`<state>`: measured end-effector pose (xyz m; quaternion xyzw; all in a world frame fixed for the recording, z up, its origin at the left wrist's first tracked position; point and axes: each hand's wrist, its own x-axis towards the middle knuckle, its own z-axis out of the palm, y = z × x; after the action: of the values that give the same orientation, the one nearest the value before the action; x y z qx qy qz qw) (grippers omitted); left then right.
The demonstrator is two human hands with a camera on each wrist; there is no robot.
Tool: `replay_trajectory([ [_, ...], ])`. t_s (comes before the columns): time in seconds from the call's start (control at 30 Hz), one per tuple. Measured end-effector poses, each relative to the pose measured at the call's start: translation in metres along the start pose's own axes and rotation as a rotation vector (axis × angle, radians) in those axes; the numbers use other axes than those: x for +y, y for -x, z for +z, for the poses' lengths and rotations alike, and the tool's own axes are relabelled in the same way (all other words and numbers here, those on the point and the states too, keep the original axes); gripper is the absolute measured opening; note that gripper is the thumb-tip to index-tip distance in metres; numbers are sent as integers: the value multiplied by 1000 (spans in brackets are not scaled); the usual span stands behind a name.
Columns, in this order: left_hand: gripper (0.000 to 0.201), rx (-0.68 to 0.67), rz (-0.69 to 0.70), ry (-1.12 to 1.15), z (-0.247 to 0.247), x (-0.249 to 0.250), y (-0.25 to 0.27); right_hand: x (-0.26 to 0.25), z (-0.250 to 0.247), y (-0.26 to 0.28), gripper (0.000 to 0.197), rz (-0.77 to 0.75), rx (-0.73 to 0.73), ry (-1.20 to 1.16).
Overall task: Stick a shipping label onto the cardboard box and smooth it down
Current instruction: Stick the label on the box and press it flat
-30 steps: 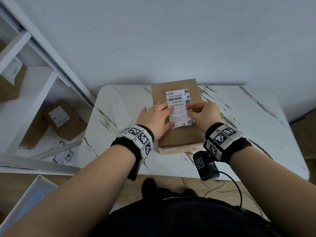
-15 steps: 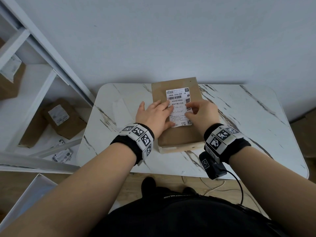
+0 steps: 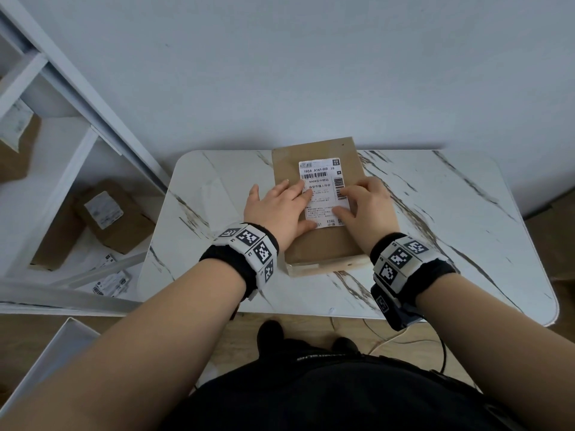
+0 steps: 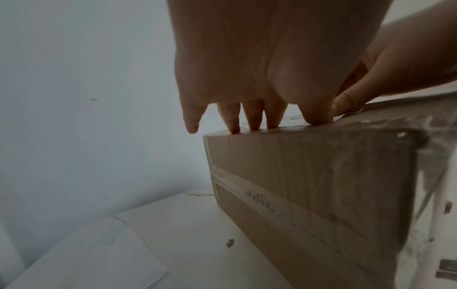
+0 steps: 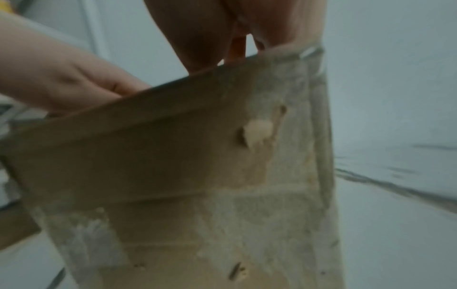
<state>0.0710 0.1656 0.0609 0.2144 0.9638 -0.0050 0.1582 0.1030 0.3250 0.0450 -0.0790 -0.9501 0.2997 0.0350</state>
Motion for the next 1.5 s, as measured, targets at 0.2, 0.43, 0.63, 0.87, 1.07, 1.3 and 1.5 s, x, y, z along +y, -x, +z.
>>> replay_trajectory([
  [0.2,68,8,-12,104,5,1,-1,7,0,2,34,31,44,-76],
  [0.43,81,24,-9,161,14,-2,-6,-8,-9,-13,48,174,-4,-95],
  [0.63,81,-13,-38,87,9,-1,-4,-21,-11,-28,31,246,-133,17],
  [0.87,79,-33,-47,71,5,1,-3,-26,-10,-42,41,257,-96,-2],
  [1.07,79,-26,-39,53,5,1,-2,-24,-20,-45,17,244,-146,23],
  [1.3,79,-6,-34,40,6,0,-2,-25,-14,-48,10,202,-100,-58],
  [1.5,79,-11,-52,38,5,2,-2,-23,-13,-46,7,191,-37,-99],
])
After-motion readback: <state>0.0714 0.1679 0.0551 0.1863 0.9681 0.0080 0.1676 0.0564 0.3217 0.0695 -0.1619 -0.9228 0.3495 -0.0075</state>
